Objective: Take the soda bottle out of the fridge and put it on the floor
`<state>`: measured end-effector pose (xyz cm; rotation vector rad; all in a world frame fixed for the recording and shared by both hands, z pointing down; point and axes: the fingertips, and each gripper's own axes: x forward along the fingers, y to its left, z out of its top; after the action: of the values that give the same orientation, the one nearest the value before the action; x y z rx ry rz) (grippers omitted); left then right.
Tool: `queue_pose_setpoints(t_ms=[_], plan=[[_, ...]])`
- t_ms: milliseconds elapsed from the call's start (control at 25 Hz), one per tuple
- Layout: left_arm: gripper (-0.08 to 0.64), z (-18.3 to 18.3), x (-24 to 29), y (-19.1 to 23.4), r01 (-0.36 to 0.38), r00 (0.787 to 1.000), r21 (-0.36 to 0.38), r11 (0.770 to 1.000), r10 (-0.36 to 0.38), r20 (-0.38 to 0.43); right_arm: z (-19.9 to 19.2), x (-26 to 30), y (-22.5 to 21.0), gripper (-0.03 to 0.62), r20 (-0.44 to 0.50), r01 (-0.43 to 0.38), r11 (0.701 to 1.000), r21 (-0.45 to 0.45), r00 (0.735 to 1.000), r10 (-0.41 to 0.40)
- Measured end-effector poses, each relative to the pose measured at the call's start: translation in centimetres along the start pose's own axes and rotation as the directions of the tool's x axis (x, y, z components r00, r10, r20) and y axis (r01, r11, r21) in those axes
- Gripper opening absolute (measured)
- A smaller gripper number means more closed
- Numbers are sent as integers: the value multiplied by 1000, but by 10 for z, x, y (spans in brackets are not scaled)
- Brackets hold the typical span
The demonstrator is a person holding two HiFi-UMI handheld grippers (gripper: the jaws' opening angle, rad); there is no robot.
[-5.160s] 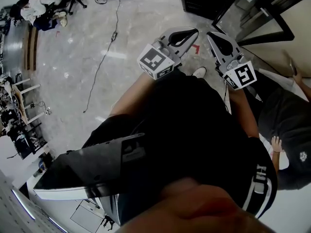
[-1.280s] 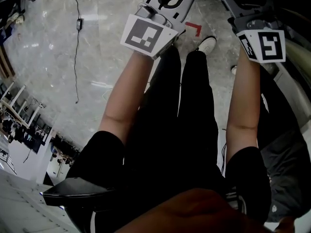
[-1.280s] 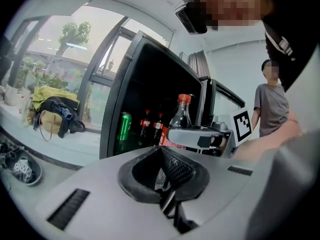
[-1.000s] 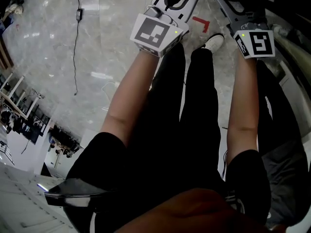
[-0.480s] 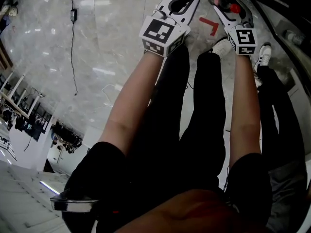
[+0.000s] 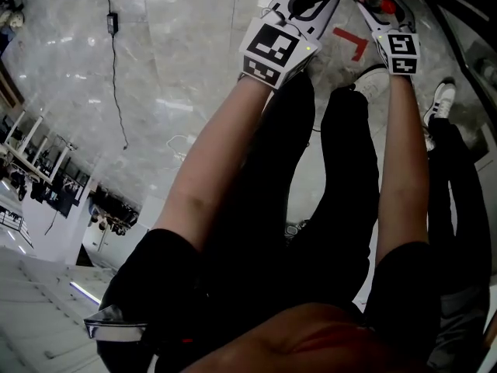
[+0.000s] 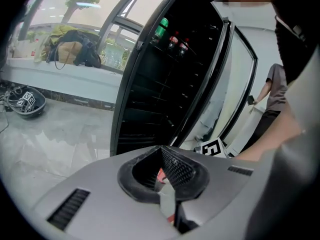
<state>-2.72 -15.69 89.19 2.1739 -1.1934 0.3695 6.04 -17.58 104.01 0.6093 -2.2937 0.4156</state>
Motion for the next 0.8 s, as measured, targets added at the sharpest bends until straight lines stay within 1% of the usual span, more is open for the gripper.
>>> queue_pose_setpoints(t_ms=[200, 320, 400, 600, 800], plan=[[-3, -21, 12, 18, -8, 1000, -3, 1000, 8, -3, -25, 43, -5, 319, -38, -13, 999, -38, 999, 11], [-3, -33, 15, 22, -10, 1000, -9, 1000, 9, -10, -43, 57, -7, 319, -82, -25, 998, -60, 996, 20], [-3, -38, 16, 25, -9, 1000, -8, 1000, 8, -15, -51, 63, -6, 319, -92, -31, 997, -69, 995, 24], [-3, -36, 12, 32, -16, 1000, -21, 1000, 16, -10, -47, 69, 1, 319, -90, -37, 996, -87, 995, 29], [-3, -29, 3, 26, -16, 1000, -17, 1000, 16, -17, -39, 65, 10, 319, -88, -74, 995, -66, 994, 68]])
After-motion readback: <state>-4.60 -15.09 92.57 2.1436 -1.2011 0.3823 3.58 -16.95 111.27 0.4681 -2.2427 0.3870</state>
